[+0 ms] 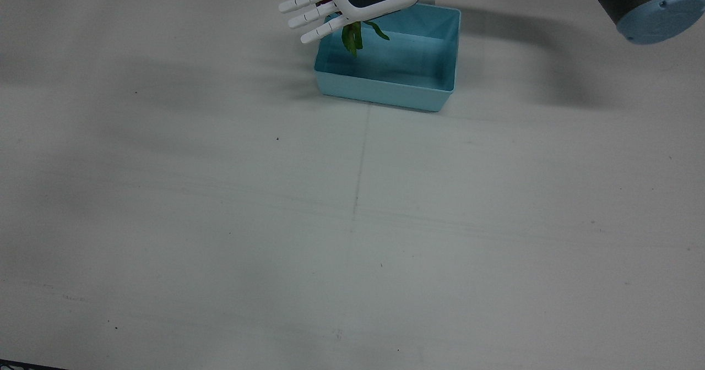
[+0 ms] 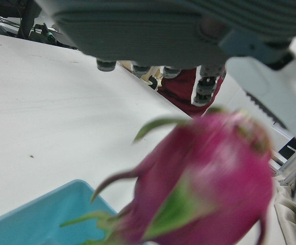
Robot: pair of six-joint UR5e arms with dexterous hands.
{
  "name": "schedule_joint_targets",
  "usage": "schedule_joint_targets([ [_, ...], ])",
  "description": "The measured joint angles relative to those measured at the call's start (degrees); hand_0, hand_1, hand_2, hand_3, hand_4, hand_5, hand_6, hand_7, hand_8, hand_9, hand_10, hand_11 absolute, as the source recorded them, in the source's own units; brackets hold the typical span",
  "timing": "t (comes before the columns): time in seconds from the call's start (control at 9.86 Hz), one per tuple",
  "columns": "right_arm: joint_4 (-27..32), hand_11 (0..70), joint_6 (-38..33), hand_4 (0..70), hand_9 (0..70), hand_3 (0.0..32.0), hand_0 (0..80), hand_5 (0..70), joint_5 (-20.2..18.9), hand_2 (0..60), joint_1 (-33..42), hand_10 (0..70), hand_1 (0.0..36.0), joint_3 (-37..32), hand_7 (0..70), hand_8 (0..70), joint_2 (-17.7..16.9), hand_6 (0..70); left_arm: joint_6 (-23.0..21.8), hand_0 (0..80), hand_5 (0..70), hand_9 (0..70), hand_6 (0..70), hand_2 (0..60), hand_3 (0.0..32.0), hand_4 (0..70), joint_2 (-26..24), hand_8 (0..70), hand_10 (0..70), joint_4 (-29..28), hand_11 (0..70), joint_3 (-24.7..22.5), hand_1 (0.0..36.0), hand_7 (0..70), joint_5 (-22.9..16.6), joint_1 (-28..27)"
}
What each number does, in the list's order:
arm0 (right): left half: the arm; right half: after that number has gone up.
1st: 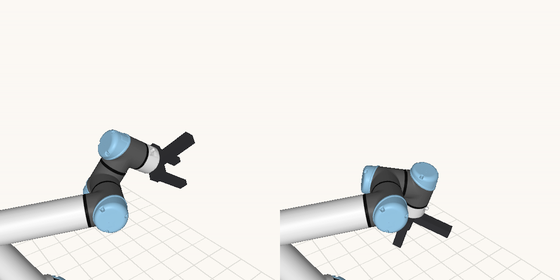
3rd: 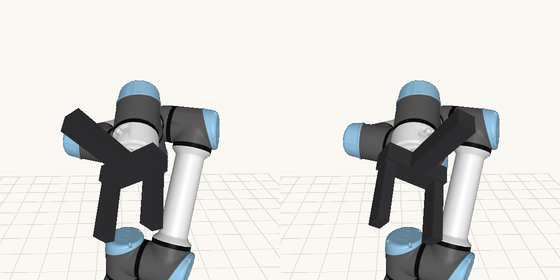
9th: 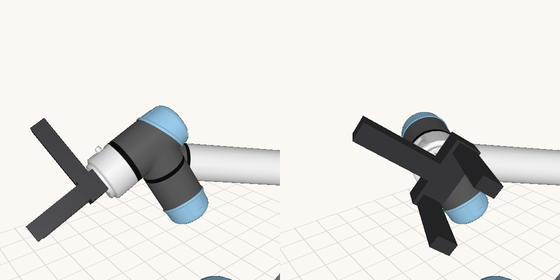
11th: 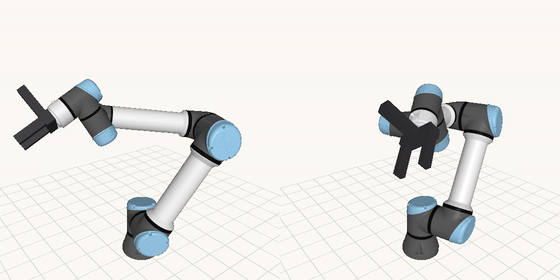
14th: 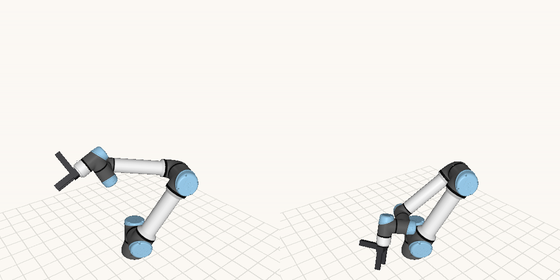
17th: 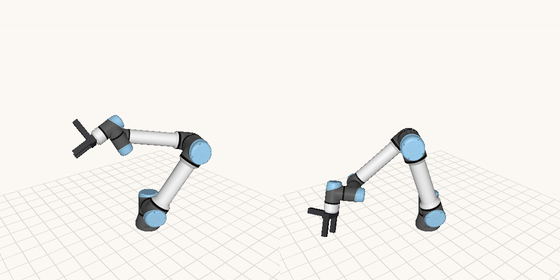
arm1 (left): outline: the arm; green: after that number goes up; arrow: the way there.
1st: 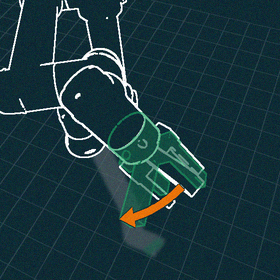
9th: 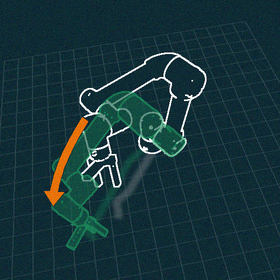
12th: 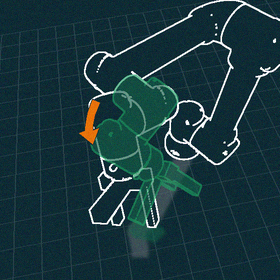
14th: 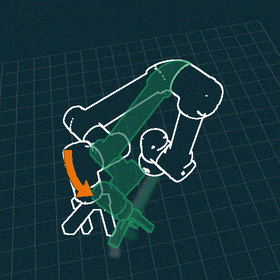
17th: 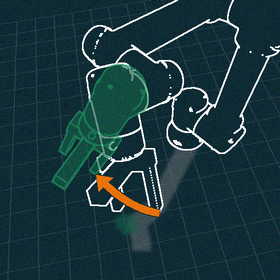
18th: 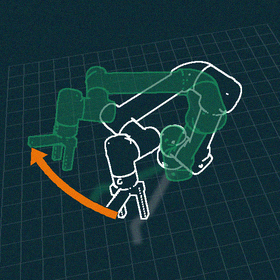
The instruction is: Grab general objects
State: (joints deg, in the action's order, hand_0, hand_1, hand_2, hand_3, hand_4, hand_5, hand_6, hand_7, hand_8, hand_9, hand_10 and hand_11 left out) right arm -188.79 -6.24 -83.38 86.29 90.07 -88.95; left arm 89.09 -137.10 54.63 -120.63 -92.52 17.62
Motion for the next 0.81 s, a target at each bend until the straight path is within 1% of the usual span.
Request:
schedule_joint_targets([
  [0.1,0.0,0.0,0.0,0.0,0.0,0.0,0.0,0.0,0.0,0.0,0.0,0.0,0.0,0.0,0.0,0.0,0.0,0.0,0.0,48.0,0.0,0.0,0.0,0.0,20.4,0.0,0.3,0.0,0.0,0.0,0.0,0.0,8.2,0.8,0.0,0.3],
  [0.2,0.0,0.0,0.0,0.0,0.0,0.0,0.0,0.0,0.0,0.0,0.0,0.0,0.0,0.0,0.0,0.0,0.0,0.0,0.0,47.5,0.0,0.0,0.0,0.0,15.6,0.0,0.5,0.0,0.0,-0.1,0.0,0.1,7.5,0.9,-0.1,1.1],
  [0.3,0.0,0.0,0.0,0.0,0.0,0.0,0.0,0.0,0.0,0.0,0.0,0.0,0.0,0.0,0.0,0.0,0.0,0.0,-0.1,47.4,0.0,0.0,0.0,0.0,13.2,0.0,0.6,0.0,0.0,-0.1,0.0,0.4,6.8,0.7,-0.2,2.3],
  [0.41,0.0,0.0,0.0,0.0,0.0,0.0,0.0,0.0,0.0,0.0,0.0,0.0,0.0,0.0,0.0,0.0,0.0,0.0,-0.3,47.4,0.0,0.0,0.0,0.0,11.6,0.0,0.8,0.0,0.0,-0.3,0.0,0.6,6.7,0.4,-0.4,4.0],
  [0.61,0.0,0.0,0.0,0.0,0.0,0.0,0.0,0.0,0.0,0.0,0.0,0.0,0.0,0.0,0.0,0.0,0.0,0.0,-0.6,47.2,0.0,0.0,0.0,0.0,6.8,0.0,1.1,0.0,0.0,-0.5,0.0,0.8,6.3,1.4,-0.6,7.3],
  [0.81,0.0,0.0,0.1,0.0,0.0,0.0,0.0,0.0,0.0,0.0,0.0,0.0,0.0,0.1,0.0,0.0,0.0,0.0,-0.6,46.9,0.0,0.0,0.0,0.0,5.0,0.0,1.2,0.0,0.0,-1.1,0.0,2.2,5.9,0.6,-0.7,10.8],
])
